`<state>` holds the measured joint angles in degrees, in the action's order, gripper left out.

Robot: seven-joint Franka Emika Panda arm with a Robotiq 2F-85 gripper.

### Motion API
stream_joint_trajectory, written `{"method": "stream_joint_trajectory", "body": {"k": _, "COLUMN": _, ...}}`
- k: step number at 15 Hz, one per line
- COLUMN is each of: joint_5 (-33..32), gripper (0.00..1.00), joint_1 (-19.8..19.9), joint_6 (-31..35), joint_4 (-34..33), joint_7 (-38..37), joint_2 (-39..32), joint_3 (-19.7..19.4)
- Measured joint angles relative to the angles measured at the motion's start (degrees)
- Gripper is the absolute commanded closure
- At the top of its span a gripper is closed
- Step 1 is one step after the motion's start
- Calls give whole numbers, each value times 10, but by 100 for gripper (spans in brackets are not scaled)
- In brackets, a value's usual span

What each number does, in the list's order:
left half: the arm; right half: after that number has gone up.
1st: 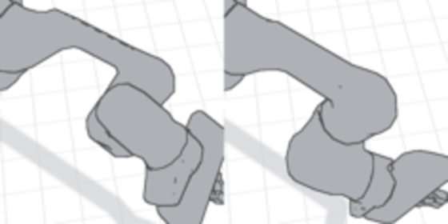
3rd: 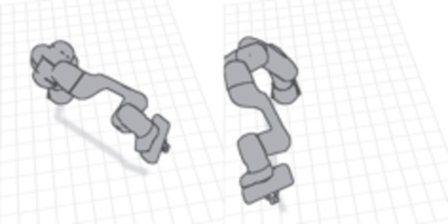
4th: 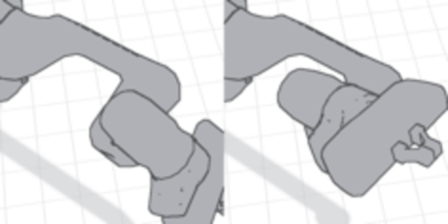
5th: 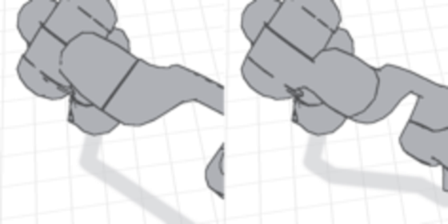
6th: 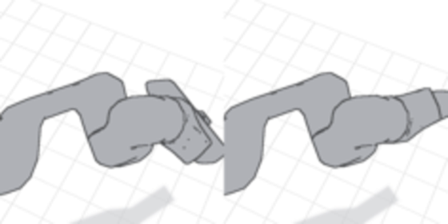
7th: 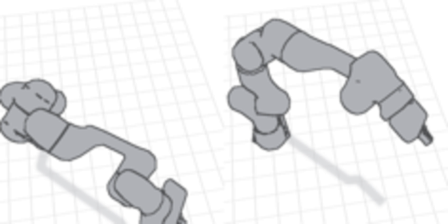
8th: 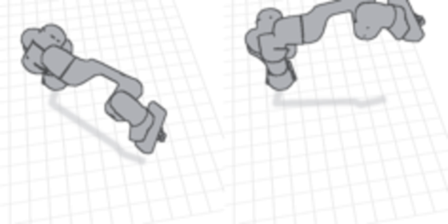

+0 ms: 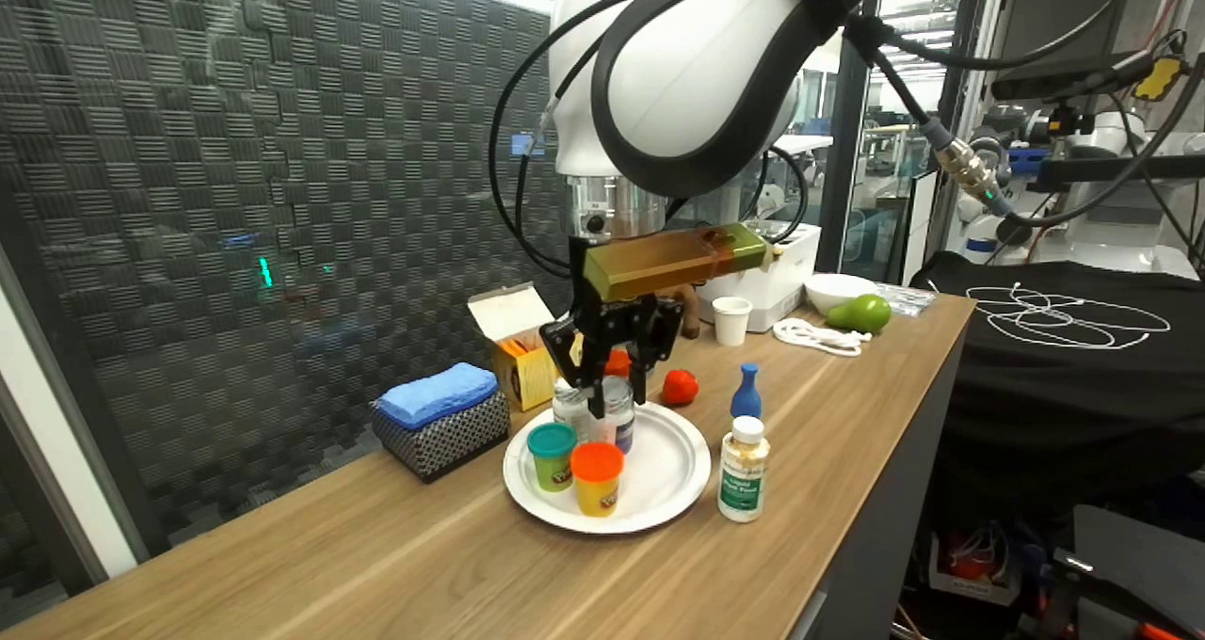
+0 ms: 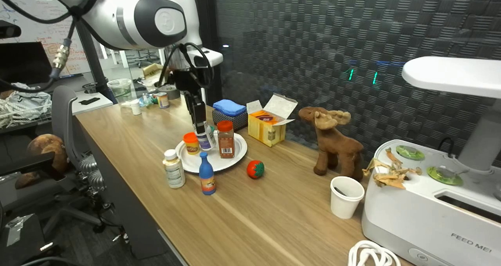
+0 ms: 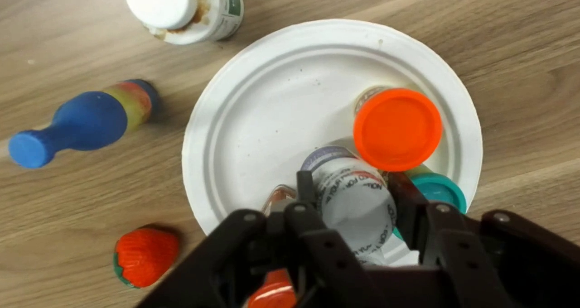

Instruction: Put the bottles and red plushy on the table onto the plate

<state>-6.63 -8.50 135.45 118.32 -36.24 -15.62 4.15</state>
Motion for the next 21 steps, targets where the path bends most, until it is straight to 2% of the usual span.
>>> {"method": "stream_joint_trajectory", "body": {"k": 9, "joint_5": 18, "gripper": 81, "joint_1": -1, "joint_6": 0, "joint_4": -25, "joint_7": 0, "joint_2": -38, "joint_3": 0}}
{"method": "stream_joint_trajectory", "body": {"k": 10, "joint_5": 19, "gripper": 31, "joint_1": -1, "joint_6": 0, "joint_4": -27, "joint_7": 0, "joint_2": -41, "joint_3": 0}}
{"method": "stream_joint_trajectory", "body": {"k": 12, "joint_5": 21, "gripper": 25, "joint_1": -1, "joint_6": -2, "joint_4": -31, "joint_7": 0, "joint_2": -44, "joint_3": 0}}
{"method": "stream_joint_trajectory", "body": {"k": 15, "joint_5": 29, "gripper": 2, "joint_1": -1, "joint_6": -2, "joint_4": -35, "joint_7": 0, "joint_2": -47, "joint_3": 0}}
{"method": "stream_joint_trajectory", "body": {"k": 21, "joint_5": 30, "gripper": 0, "joint_1": -6, "joint_6": 1, "joint_4": -41, "joint_7": 0, "joint_2": -33, "joint_3": -5}}
